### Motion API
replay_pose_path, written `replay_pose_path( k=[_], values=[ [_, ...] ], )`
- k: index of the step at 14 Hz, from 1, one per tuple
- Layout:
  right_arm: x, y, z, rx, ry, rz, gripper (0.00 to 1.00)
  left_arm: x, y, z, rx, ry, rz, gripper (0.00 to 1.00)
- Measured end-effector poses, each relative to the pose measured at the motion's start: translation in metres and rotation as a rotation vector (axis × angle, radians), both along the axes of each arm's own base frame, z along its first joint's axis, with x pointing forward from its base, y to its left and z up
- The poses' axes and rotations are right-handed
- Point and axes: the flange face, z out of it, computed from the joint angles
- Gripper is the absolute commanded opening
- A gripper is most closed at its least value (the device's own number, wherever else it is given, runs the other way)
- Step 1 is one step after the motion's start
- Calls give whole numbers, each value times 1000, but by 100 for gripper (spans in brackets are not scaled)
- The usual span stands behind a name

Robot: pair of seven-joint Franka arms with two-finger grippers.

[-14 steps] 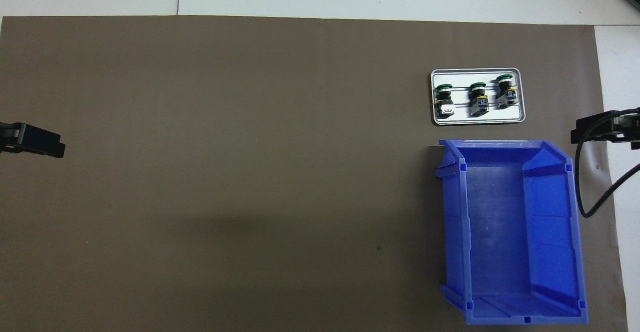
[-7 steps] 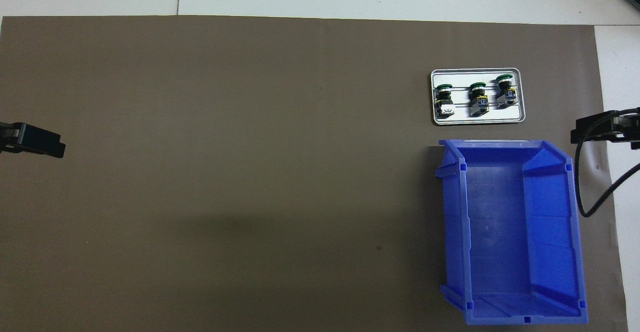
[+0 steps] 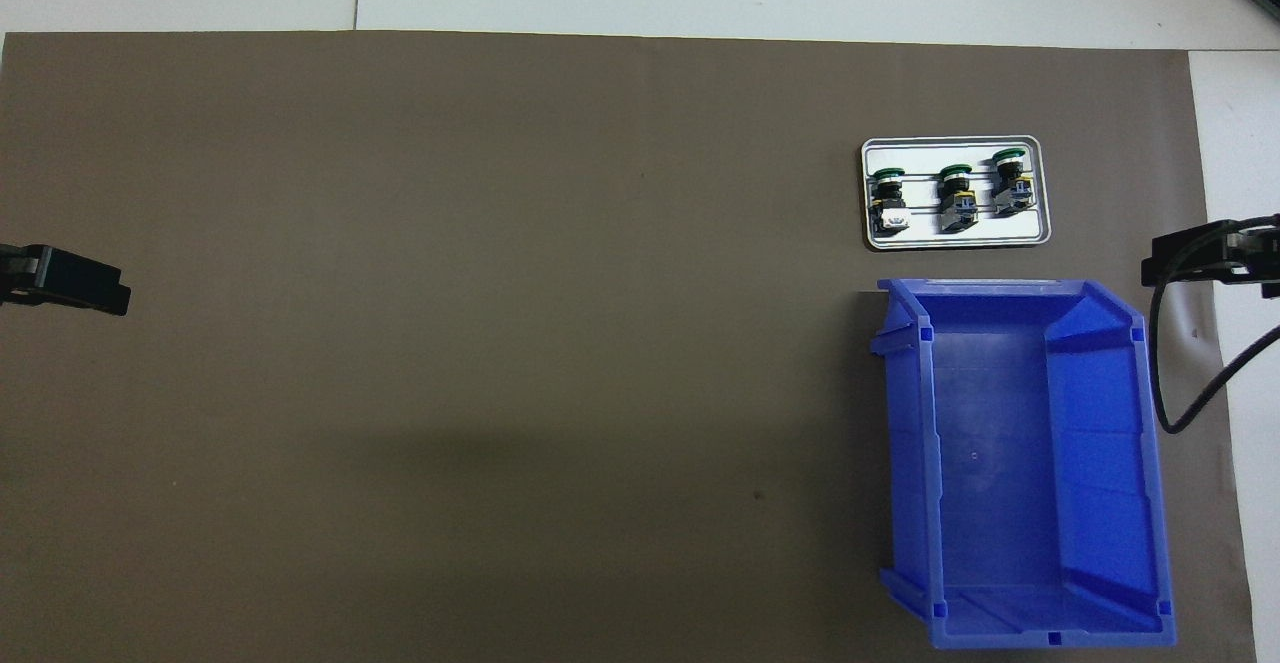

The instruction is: Place and press button with both arms

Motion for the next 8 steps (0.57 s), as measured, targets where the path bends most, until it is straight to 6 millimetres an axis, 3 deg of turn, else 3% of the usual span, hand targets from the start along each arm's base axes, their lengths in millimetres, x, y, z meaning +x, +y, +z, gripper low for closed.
replay_pose_path(
  k=[8],
  values=[
    [8, -2, -5, -3, -43, -2, 100, 0, 0, 0, 0, 0, 0, 100]
  ],
)
